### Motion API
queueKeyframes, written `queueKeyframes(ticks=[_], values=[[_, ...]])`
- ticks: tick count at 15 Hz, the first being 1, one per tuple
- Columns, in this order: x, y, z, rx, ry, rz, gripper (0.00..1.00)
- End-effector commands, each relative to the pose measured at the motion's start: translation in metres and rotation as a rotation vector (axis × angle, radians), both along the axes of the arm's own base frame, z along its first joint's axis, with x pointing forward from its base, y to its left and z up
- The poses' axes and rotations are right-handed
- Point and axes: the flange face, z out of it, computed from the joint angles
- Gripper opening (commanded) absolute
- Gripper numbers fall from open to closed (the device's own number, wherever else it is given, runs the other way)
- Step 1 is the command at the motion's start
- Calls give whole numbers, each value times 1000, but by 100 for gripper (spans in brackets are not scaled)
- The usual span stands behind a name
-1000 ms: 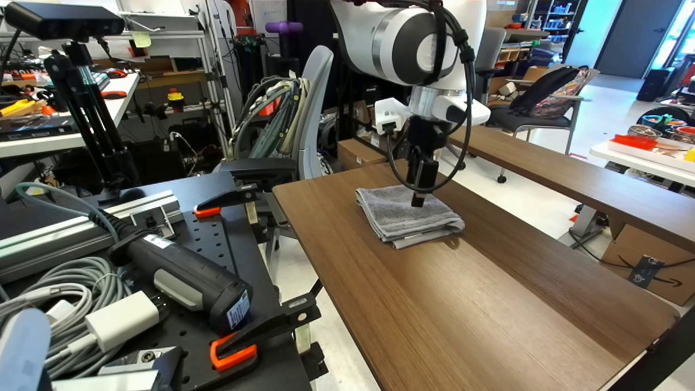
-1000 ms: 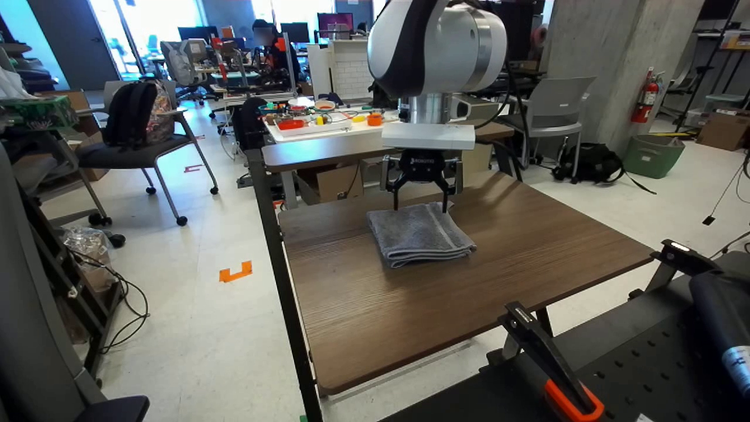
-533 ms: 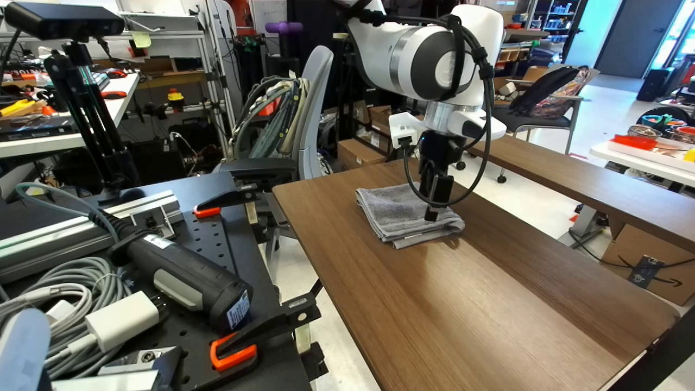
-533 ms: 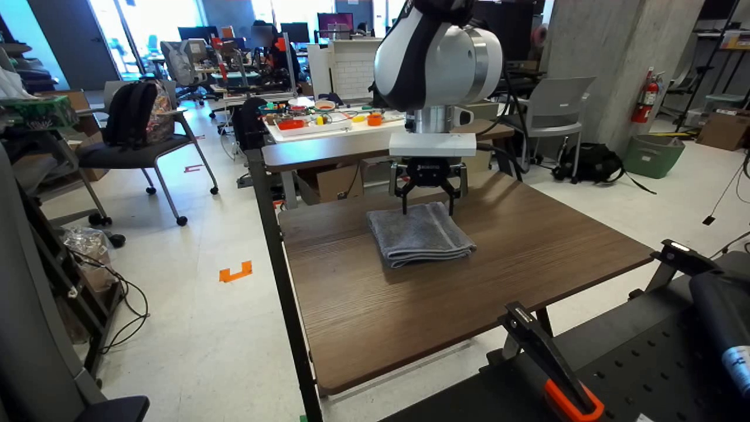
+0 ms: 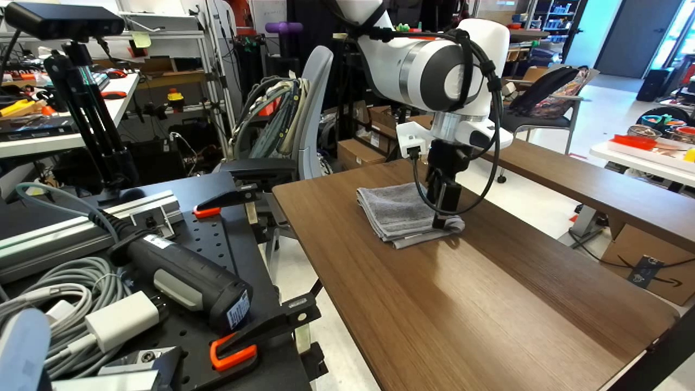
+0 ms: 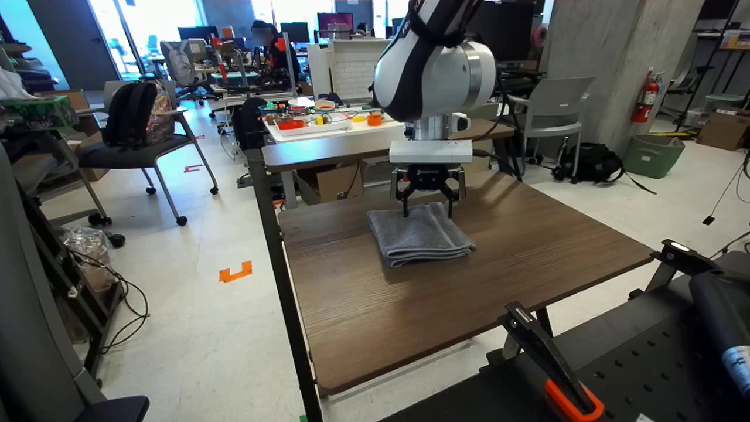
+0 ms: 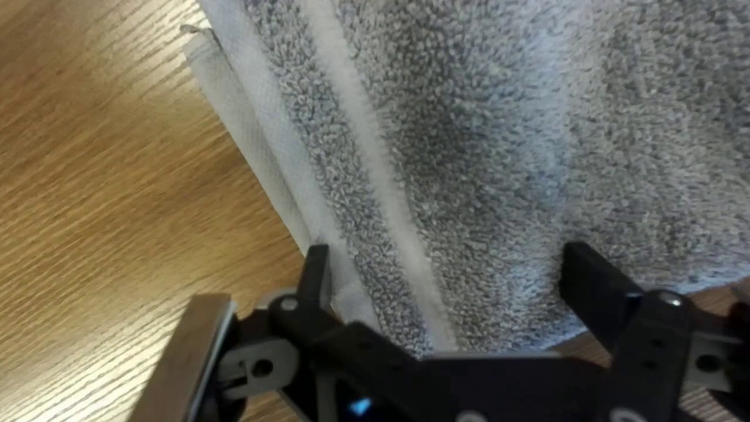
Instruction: Move the towel to the right
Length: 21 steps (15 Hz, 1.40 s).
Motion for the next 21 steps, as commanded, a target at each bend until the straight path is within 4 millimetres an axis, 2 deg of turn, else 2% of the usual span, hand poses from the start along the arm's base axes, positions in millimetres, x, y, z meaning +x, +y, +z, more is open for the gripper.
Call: queueKeyframes(ticks=[1, 5, 15, 18, 21], values=[[11, 2, -8, -5, 5, -5, 100], [19, -10, -11, -27, 9, -36, 100], [36, -74, -26, -147, 39, -206, 100], [37, -98, -23, -150, 60, -266, 100], [37, -132, -19, -140, 68, -337, 100]])
